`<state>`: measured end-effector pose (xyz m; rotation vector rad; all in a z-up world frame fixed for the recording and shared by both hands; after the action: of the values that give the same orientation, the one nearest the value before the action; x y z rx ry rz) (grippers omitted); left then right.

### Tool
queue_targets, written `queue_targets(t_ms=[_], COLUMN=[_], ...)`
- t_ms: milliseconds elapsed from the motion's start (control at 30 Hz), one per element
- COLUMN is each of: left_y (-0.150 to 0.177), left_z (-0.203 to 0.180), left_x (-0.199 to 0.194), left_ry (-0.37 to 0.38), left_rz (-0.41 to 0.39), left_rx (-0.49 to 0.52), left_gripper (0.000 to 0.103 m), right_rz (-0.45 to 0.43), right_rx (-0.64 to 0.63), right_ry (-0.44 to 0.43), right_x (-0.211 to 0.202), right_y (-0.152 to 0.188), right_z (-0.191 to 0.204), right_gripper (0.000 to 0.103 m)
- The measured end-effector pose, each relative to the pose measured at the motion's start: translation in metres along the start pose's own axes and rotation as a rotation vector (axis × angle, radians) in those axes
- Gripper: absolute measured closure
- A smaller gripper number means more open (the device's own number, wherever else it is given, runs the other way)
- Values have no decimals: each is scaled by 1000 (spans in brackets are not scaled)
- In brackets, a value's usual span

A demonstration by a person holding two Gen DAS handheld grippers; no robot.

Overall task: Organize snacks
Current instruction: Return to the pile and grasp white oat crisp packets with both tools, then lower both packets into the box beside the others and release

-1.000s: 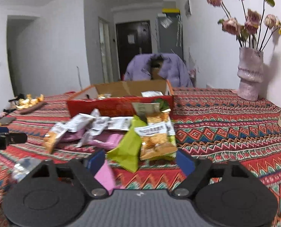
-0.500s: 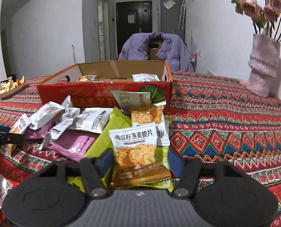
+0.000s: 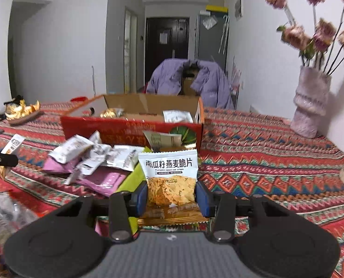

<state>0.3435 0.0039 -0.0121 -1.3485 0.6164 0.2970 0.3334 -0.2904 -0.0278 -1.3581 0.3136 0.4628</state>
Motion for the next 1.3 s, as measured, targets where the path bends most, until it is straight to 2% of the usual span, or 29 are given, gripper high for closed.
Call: queue_targets(t_ms=[233, 467, 667, 833, 933, 1033, 1100, 1167, 1300], left_y=[6, 5, -1, -28, -67, -113, -142, -170, -207], left_z=[-24, -48, -53, -47, -39, -25, -12, -1, 17], left_x=[-62, -105, -114, -90, -66, -23, 11, 52, 151], left_ry=[2, 13, 20, 70, 100, 59, 37, 53, 95], left_rz=[-66, -147, -170, -147, -168, -156, -140, -110, 11], left_rx=[-43, -9, 8, 20, 46, 97, 94, 59, -45], left_gripper=[58, 58, 58, 58, 58, 58, 58, 58, 57], right_rz=[-56, -100, -116, -103, -96, -56, -29, 21, 198], right_rx=[4, 5, 21, 38, 51, 69, 80, 112, 233], right_ry=[-66, -106, -127, -185, -243, -285, -285, -292, -278], right_x=[-64, -103, -112, -98, -75, -29, 12, 63, 180], right_y=[11, 14, 9, -17, -54, -99, -129, -156, -188], right_z=[16, 22, 21, 21, 23, 25, 28, 30, 30], right_gripper=[60, 60, 60, 60, 60, 60, 60, 60, 60])
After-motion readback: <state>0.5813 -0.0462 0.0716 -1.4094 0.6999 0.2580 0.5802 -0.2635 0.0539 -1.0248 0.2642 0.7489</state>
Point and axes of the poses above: each gripper's, at about its wrist camera, not at the fingertips, and x roughly the way its jaws point, z to its left, y to its underside, the point moved 9 cm from there along x, roughly the way its jaws point, and after that the axes turned 13 degrees about x, right-handed, at the moved point
